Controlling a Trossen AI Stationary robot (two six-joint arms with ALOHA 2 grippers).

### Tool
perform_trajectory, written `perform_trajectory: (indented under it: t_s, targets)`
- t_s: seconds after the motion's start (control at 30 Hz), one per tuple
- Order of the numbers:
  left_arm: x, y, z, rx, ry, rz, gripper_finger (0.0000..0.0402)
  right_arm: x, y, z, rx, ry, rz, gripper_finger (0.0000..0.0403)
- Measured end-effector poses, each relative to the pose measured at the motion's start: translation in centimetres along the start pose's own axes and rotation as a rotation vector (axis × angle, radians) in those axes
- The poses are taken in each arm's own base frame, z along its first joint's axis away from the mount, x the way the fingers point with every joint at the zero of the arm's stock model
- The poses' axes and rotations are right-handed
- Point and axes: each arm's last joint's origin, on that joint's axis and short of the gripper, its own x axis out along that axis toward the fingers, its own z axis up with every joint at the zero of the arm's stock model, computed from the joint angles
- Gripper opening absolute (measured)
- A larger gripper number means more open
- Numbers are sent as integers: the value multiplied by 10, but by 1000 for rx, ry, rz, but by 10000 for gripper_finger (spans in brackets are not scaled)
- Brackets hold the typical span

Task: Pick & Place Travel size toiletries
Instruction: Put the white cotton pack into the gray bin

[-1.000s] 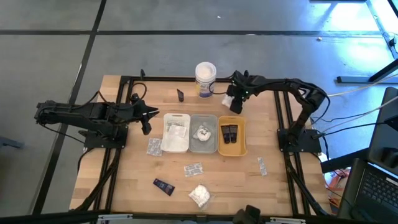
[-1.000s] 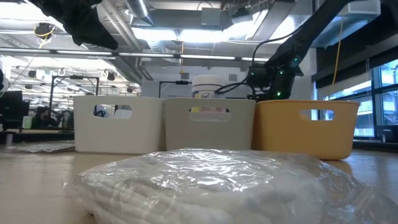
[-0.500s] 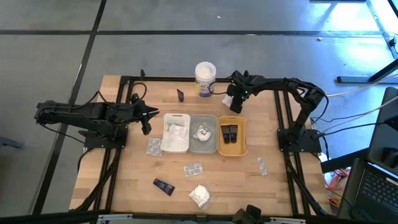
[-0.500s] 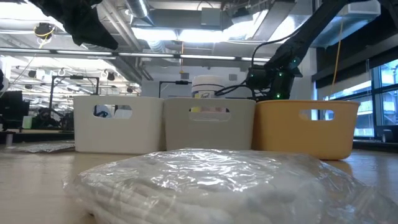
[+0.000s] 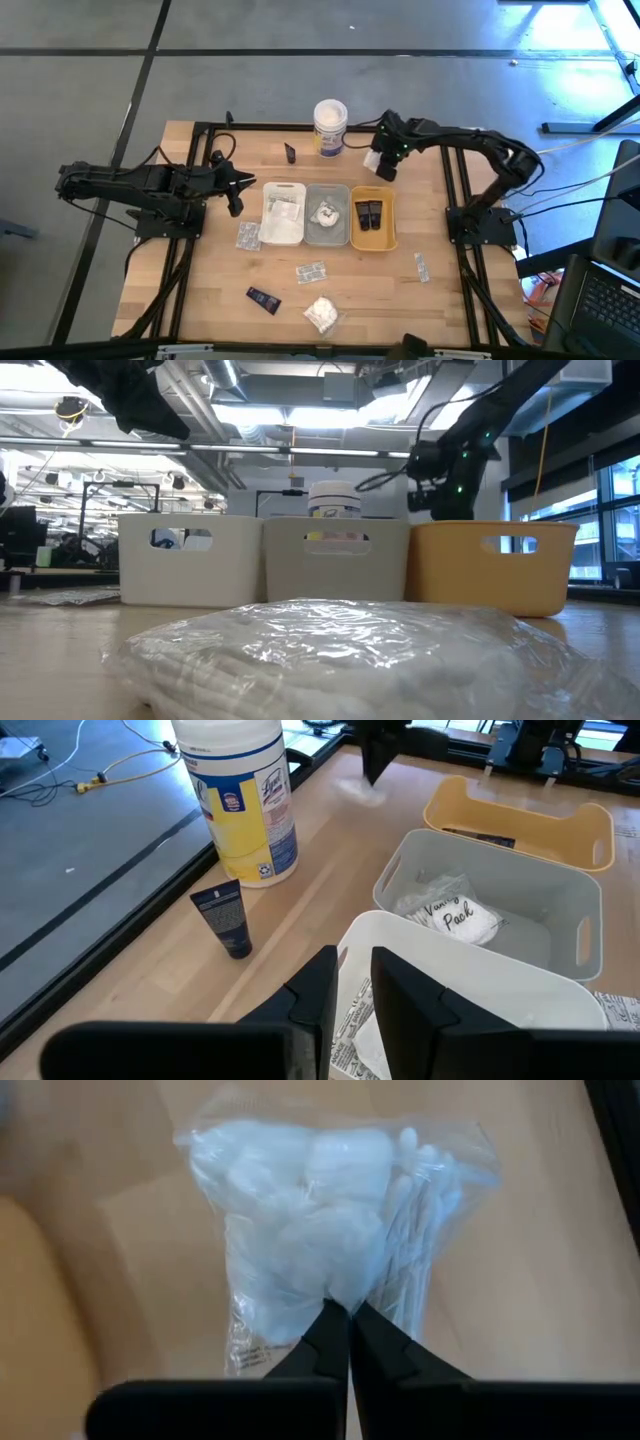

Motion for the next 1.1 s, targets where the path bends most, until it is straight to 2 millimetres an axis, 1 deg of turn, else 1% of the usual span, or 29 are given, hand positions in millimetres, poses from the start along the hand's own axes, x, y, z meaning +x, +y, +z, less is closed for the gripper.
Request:
perform_trajectory:
  t_s: [0.23, 0.47, 0.67, 0.8, 0.87, 1.03, 1.1]
  targets:
    - [0, 0, 0, 0, 0, -1, 61, -29, 12, 0, -15, -80, 27, 1]
    - [0, 1, 0, 29, -4, 15, 61, -47, 26, 1, -44, -134, 58, 0]
    - [0, 0, 0, 26, 5, -16, 63, -64, 46, 2, -103, -199, 111, 0]
    - [0, -1, 0, 26, 10, -34, 62, -74, 63, 4, -134, -257, 163, 0]
    - [0, -1, 0, 26, 11, -40, 61, -76, 73, 7, -158, -286, 178, 0]
    - [0, -1, 0, 26, 11, -40, 63, -78, 110, 20, -273, -399, 259, 0]
    - [0, -1, 0, 26, 11, -41, 63, -78, 122, 22, -304, -421, 283, 0]
